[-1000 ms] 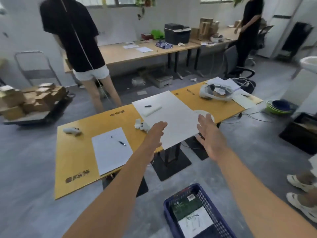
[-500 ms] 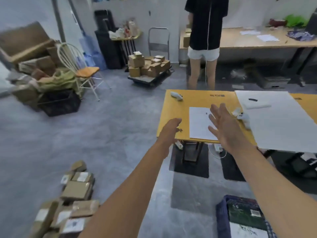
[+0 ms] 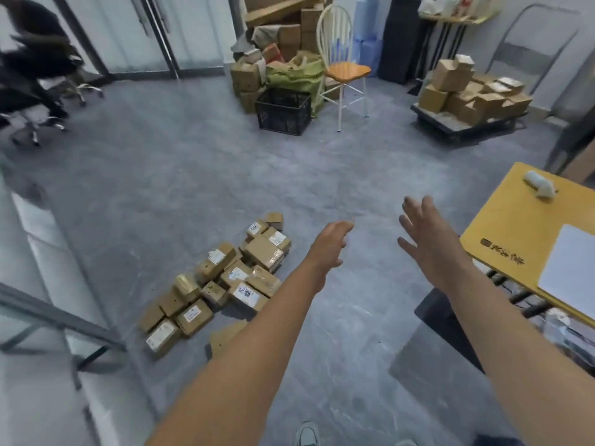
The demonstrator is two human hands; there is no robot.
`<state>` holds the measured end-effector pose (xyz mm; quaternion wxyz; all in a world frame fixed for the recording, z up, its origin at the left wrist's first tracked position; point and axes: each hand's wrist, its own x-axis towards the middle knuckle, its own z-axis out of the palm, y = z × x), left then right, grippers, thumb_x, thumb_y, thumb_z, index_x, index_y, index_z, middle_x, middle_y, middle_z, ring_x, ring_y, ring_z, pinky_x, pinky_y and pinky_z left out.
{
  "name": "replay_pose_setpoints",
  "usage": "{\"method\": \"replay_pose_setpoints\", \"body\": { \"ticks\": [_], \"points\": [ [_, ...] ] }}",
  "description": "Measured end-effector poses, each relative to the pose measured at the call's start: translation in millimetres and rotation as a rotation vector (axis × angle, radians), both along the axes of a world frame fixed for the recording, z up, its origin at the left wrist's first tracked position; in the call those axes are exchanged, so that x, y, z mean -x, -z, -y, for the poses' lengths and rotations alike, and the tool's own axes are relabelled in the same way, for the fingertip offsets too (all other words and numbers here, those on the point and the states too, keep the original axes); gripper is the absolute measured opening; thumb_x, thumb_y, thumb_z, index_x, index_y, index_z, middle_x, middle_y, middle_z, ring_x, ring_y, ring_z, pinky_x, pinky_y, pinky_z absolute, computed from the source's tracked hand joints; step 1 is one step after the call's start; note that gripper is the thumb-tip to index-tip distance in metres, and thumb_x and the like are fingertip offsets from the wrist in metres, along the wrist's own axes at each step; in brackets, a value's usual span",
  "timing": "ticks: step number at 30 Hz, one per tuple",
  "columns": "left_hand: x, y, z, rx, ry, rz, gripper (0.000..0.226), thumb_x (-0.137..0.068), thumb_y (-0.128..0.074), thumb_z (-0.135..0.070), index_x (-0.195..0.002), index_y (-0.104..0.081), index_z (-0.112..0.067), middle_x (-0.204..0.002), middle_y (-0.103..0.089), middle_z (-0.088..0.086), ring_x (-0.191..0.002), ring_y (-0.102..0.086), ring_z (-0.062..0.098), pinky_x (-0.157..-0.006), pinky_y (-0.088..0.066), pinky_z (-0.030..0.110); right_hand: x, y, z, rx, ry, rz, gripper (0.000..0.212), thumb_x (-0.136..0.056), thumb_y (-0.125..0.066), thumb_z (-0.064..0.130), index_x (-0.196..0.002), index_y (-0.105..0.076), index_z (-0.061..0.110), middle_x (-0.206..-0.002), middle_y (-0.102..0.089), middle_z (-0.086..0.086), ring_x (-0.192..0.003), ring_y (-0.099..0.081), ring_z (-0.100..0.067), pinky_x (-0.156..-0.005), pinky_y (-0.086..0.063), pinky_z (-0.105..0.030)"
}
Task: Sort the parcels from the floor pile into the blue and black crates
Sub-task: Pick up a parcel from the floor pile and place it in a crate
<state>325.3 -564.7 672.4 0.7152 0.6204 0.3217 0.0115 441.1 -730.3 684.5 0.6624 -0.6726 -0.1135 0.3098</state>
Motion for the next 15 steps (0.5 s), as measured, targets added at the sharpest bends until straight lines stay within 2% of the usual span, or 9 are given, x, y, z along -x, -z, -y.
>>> {"method": "replay_pose_setpoints", "body": {
  "ticks": [5, 8, 11, 13, 15],
  "points": [
    [53.9, 22.4, -41.3, 0.027, -0.187, -0.043, 0.042, -0.103, -0.051, -0.048, -0.14, -0.052, -0.027, -0.14, -0.053, -0.005, -0.126, -0.053, 0.014, -0.095, -0.047, 0.039, 21.3, 17.6, -68.8, 0.02, -0.183, -0.062, 0.073, -0.104, -0.034, 0.069, -0.165, -0.028, 0.03, -0.165, -0.033, 0.021, -0.147, -0.037, -0.003, -0.12, -0.033, -0.042],
    [83.4, 30.9, -52.2, 0.048, -0.324, -0.069, 0.033, -0.102, -0.05, -0.049, -0.129, -0.058, -0.032, -0.136, -0.055, -0.006, -0.126, -0.053, 0.013, -0.09, -0.046, 0.038, 35.7, 30.2, -102.9, 0.027, -0.328, -0.101, 0.073, -0.103, -0.036, 0.068, -0.165, -0.028, 0.029, -0.164, -0.035, 0.021, -0.147, -0.038, -0.004, -0.12, -0.033, -0.042],
    [108.8, 36.9, -57.0, 0.065, -0.489, -0.121, 0.016, -0.103, -0.049, -0.048, -0.11, -0.059, -0.039, -0.129, -0.057, -0.006, -0.123, -0.054, 0.013, -0.099, -0.047, 0.041, 48.8, 42.1, -128.6, 0.042, -0.49, -0.134, 0.075, -0.102, -0.036, 0.069, -0.164, -0.029, 0.03, -0.166, -0.033, 0.019, -0.15, -0.034, -0.007, -0.123, -0.03, -0.045],
    [126.2, 37.8, -55.6, 0.08, -0.573, -0.145, 0.015, -0.104, -0.048, -0.049, -0.11, -0.058, -0.04, -0.129, -0.057, -0.007, -0.123, -0.053, 0.014, -0.099, -0.048, 0.041, 58.4, 49.7, -141.9, 0.047, -0.589, -0.153, 0.076, -0.101, -0.036, 0.072, -0.165, -0.028, 0.031, -0.167, -0.031, 0.019, -0.151, -0.033, -0.007, -0.123, -0.03, -0.045],
    [140.4, 40.3, -52.0, 0.092, -0.653, -0.156, 0.023, -0.103, -0.047, -0.05, -0.119, -0.059, -0.037, -0.128, -0.058, -0.009, -0.124, -0.053, 0.014, -0.089, -0.048, 0.037, 66.4, 58.0, -150.7, 0.05, -0.669, -0.167, 0.08, -0.099, -0.036, 0.076, -0.165, -0.027, 0.032, -0.168, -0.03, 0.019, -0.152, -0.031, -0.007, -0.121, -0.03, -0.043]
  ]
}}
